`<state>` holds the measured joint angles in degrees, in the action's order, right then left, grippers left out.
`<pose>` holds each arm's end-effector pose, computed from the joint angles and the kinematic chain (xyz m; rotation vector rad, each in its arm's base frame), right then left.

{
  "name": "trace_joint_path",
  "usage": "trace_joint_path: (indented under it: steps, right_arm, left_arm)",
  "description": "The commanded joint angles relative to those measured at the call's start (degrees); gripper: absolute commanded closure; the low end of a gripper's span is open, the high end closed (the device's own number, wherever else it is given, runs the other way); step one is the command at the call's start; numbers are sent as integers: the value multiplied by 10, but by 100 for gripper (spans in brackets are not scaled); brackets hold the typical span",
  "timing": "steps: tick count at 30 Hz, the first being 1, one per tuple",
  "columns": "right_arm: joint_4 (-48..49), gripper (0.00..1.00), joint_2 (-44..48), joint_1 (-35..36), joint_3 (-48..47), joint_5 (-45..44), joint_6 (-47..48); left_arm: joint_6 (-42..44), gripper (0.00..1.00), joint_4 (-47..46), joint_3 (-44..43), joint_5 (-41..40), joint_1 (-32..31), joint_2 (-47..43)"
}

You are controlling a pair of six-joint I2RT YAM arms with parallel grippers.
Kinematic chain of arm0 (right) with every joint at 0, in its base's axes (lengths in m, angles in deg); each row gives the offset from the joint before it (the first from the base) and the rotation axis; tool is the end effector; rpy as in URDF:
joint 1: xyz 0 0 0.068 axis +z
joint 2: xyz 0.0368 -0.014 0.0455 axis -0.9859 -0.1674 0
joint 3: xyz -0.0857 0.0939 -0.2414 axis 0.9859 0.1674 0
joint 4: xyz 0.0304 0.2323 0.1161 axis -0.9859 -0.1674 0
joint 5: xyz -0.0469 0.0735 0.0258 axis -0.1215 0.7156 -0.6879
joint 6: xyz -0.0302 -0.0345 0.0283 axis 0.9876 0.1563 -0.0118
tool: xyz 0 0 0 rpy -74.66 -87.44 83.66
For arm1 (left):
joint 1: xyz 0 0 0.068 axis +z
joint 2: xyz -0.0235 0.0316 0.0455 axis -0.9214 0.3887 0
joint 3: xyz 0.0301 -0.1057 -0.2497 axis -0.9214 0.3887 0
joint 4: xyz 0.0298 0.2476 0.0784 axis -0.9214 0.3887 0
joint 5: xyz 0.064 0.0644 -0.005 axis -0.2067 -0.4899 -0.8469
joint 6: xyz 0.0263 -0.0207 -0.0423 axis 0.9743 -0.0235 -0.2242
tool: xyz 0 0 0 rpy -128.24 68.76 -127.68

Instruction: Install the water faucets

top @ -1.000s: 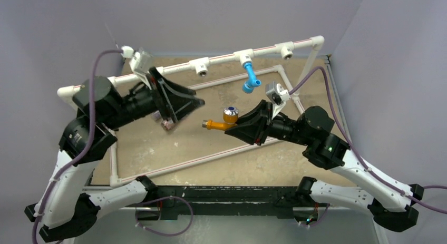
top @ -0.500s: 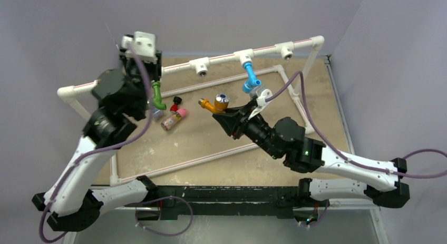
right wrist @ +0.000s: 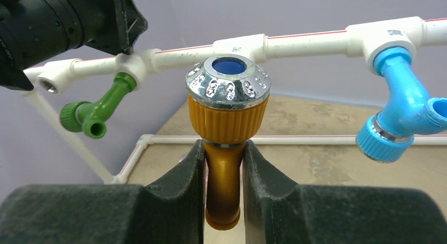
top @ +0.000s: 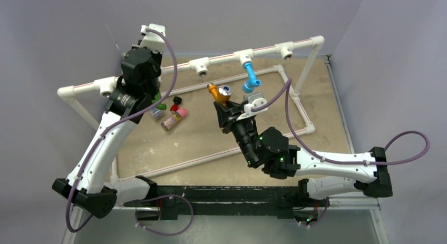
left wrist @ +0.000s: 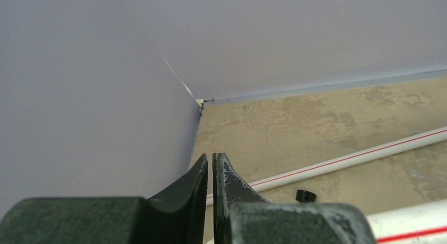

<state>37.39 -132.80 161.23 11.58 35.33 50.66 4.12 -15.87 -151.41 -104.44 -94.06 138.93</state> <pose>0.0679 0.2425 0.4344 -0.0459 1.3322 0.6596 0.2232 -0.0881 0.4797 0.0956 1.6357 0.4253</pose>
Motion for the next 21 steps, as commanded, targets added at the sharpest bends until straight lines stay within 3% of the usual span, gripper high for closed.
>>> trace_joint_path:
  steps: [1, 10, 21]
  right_arm:
    - [81, 100, -10, 4, -5, -50, 41]
    - [86, 100, -44, 3, -24, 1, 52]
    - [91, 100, -87, -45, -50, 23, 34]
  left_arm:
    - [-109, 96, 67, -53, 86, 53, 38]
    - [-223, 100, 114, -106, 224, 189, 121]
    - [-247, 100, 109, 12, 241, 194, 34]
